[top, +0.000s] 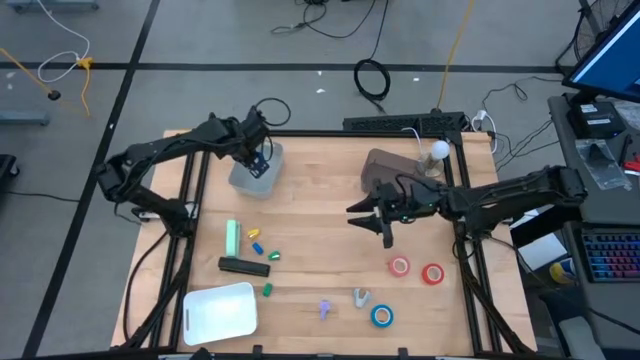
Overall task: Pick and place Stapler, Stapler remover, tape
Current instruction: Put the blue tape into the gray bin
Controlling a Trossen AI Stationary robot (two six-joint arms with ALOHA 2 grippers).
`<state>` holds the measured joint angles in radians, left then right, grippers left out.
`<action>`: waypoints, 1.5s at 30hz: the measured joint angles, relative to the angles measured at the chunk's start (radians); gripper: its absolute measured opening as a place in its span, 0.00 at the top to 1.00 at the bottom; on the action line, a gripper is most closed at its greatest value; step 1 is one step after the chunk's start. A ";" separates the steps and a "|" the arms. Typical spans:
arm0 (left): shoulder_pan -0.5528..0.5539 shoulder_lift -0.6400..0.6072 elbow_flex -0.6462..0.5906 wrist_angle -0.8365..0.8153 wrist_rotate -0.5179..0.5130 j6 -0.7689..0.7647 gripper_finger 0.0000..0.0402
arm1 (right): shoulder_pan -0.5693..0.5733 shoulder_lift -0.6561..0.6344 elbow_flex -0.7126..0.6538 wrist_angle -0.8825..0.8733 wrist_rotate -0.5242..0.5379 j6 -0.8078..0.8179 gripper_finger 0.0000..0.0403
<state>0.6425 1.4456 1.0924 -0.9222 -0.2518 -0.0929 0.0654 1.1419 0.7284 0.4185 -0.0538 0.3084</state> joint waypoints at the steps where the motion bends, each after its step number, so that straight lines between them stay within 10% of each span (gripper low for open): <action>1: 0.007 0.012 0.000 0.000 0.004 -0.003 0.92 | 0.000 -0.011 0.000 -0.004 0.000 -0.013 0.64; 21: 0.029 0.299 0.130 -0.011 -0.115 0.046 0.92 | 0.000 -0.050 0.000 -0.057 0.001 -0.034 0.64; 45: 0.070 0.352 0.132 0.056 -0.114 0.084 0.79 | 0.000 -0.050 0.000 -0.057 0.001 -0.033 0.63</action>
<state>0.7120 1.7981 1.2243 -0.8661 -0.3658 -0.0091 0.0654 1.0924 0.7284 0.3615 -0.0525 0.2756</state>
